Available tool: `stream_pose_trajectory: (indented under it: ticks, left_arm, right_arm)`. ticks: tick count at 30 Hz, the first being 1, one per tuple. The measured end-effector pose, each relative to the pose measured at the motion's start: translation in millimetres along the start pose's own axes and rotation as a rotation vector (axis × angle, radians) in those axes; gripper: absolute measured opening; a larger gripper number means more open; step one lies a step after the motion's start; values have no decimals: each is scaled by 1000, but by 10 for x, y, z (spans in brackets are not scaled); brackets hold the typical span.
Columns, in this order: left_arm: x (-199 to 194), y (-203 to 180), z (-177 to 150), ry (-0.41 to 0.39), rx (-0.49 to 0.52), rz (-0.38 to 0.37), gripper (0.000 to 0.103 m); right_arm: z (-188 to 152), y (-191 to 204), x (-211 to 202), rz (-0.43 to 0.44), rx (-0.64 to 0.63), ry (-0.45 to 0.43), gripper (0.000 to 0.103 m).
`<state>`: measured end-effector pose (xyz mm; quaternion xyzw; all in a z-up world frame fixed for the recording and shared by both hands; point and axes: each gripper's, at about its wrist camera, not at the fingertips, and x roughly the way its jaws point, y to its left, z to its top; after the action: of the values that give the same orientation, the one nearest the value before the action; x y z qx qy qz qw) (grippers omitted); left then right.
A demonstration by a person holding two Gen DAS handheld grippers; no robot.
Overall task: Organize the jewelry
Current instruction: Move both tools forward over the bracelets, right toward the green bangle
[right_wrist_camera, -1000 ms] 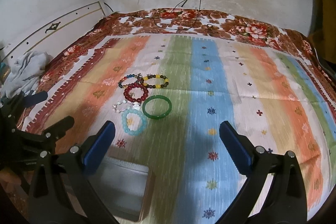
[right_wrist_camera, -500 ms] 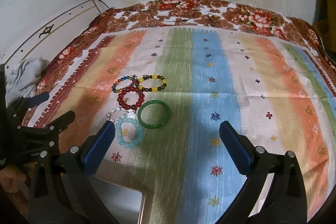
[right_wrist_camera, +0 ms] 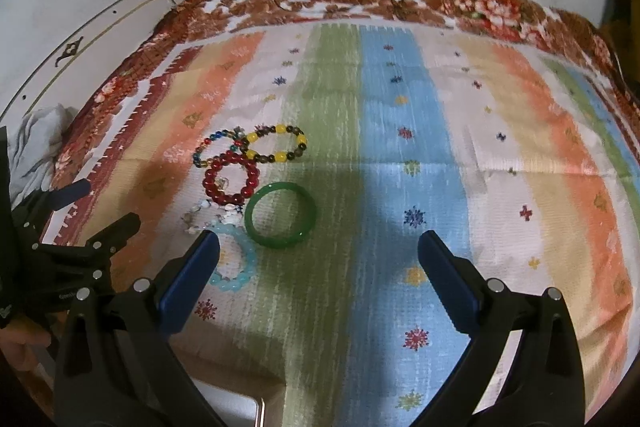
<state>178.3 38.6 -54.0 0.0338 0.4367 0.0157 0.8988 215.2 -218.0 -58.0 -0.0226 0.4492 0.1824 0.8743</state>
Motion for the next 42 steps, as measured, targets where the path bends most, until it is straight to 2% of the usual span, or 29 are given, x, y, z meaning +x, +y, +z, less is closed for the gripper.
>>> stream_pose_trajectory:
  ticks: [7, 13, 19, 30, 42]
  left_arm:
    - [256, 77, 62, 78, -17, -5, 98]
    - [405, 107, 95, 145, -32, -42, 97]
    - [601, 92, 107, 207, -8, -37, 97]
    - [848, 57, 154, 267, 22, -49, 97]
    - [1052, 15, 139, 300, 54, -17, 97]
  right_arm:
    - [56, -94, 209, 11, 70, 98, 98]
    - [100, -105, 382, 3, 59, 152, 98]
    - [123, -76, 552, 16, 54, 207, 98]
    - [167, -62, 869, 46, 69, 288, 98]
    - [225, -74, 1109, 32, 74, 336, 98]
